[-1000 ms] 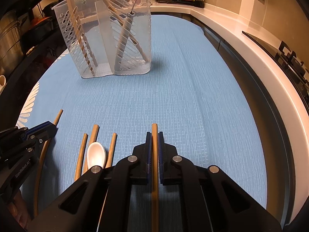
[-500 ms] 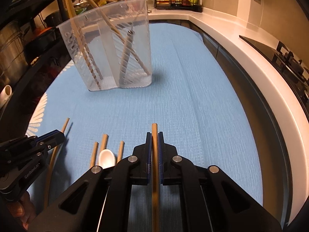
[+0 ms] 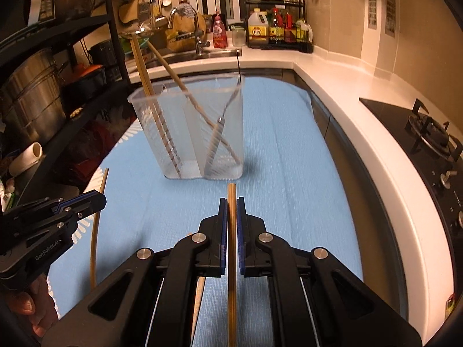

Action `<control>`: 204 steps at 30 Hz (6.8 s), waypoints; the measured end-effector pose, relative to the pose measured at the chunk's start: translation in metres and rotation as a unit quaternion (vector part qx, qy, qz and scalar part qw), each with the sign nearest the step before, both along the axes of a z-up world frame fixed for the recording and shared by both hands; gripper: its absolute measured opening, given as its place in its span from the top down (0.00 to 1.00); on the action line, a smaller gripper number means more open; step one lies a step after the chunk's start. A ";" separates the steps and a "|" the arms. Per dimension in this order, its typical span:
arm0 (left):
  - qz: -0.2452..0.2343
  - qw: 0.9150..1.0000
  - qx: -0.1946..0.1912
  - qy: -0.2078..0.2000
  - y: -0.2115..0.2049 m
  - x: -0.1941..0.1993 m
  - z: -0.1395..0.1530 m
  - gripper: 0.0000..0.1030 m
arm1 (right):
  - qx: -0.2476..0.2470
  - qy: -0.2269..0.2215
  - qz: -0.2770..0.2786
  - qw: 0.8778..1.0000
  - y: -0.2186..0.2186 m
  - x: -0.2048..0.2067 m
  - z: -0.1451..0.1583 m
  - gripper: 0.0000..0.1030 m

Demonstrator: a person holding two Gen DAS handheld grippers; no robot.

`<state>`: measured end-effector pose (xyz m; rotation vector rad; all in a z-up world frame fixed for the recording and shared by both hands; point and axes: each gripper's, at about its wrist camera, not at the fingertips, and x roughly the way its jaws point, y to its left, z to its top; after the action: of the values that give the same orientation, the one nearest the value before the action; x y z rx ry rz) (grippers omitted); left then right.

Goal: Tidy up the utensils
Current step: 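Carry both chopsticks up over the clear holder and lower them in, then open both tools to release the chopsticks into the holder, then move both open tools back to the remaining chopsticks and spoon, then grasp a wooden chopstick with the right tool while the left tool approaches another, then grasp a wooden chopstick with the left tool while the right tool holds its chopstick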

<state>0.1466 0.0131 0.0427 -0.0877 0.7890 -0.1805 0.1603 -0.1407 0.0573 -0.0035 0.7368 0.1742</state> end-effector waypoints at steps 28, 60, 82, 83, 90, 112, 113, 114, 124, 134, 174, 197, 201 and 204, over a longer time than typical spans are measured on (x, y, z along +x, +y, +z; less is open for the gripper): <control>-0.004 0.997 0.023 -0.077 -0.005 -0.011 0.109 0.94 | 0.003 -0.112 0.007 0.994 0.002 -0.012 0.125 0.94; 0.006 0.997 0.044 -0.064 -0.013 0.126 0.216 0.94 | -0.007 -0.127 -0.008 0.992 0.040 0.118 0.191 0.94; 0.006 0.998 0.057 0.001 -0.023 0.147 0.135 0.78 | -0.007 -0.057 -0.010 0.998 0.034 0.133 0.133 0.71; 0.007 0.998 0.057 -0.007 -0.023 0.143 0.138 0.75 | -0.007 -0.059 -0.010 0.998 0.033 0.129 0.134 0.71; 0.015 0.997 0.054 -0.056 -0.016 0.098 0.161 0.74 | 0.006 -0.080 -0.002 0.997 0.016 0.088 0.145 0.71; 0.056 0.992 0.052 -0.098 -0.014 -0.043 0.030 0.80 | 0.015 -0.044 -0.016 0.999 -0.024 -0.035 -0.010 0.95; 0.058 0.992 0.052 -0.095 -0.017 -0.045 0.021 0.83 | 0.015 -0.038 -0.014 0.999 -0.021 -0.035 -0.018 0.96; 0.060 0.993 0.052 -0.085 -0.019 -0.047 0.009 0.84 | 0.013 -0.031 -0.018 0.999 -0.018 -0.036 -0.027 0.96; 0.055 0.997 0.044 -0.027 -0.027 -0.056 -0.044 0.86 | 0.003 0.050 0.027 0.998 0.016 -0.033 -0.077 0.94; 0.051 0.998 0.035 -0.009 -0.028 -0.056 -0.055 0.86 | 0.000 0.098 0.038 0.994 0.025 -0.023 -0.098 0.94; -0.011 0.997 -0.026 0.074 -0.057 -0.028 -0.085 0.85 | 0.030 0.113 -0.003 0.993 -0.002 -0.019 -0.099 0.93; -0.015 0.996 -0.017 0.084 -0.048 -0.030 -0.084 0.86 | 0.006 0.114 0.003 0.994 0.008 -0.017 -0.105 0.92; -0.021 0.997 0.011 0.080 -0.057 -0.031 -0.086 0.88 | 0.006 0.114 -0.007 0.993 0.004 -0.016 -0.104 0.94; -0.005 0.997 0.020 0.080 -0.051 -0.029 -0.085 0.91 | 0.001 0.114 -0.008 0.993 0.004 -0.016 -0.104 0.94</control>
<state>0.1178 -0.0384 -0.0420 -0.0615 0.9531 -0.1688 0.1442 -0.1363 -0.0469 0.0241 0.9637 0.1616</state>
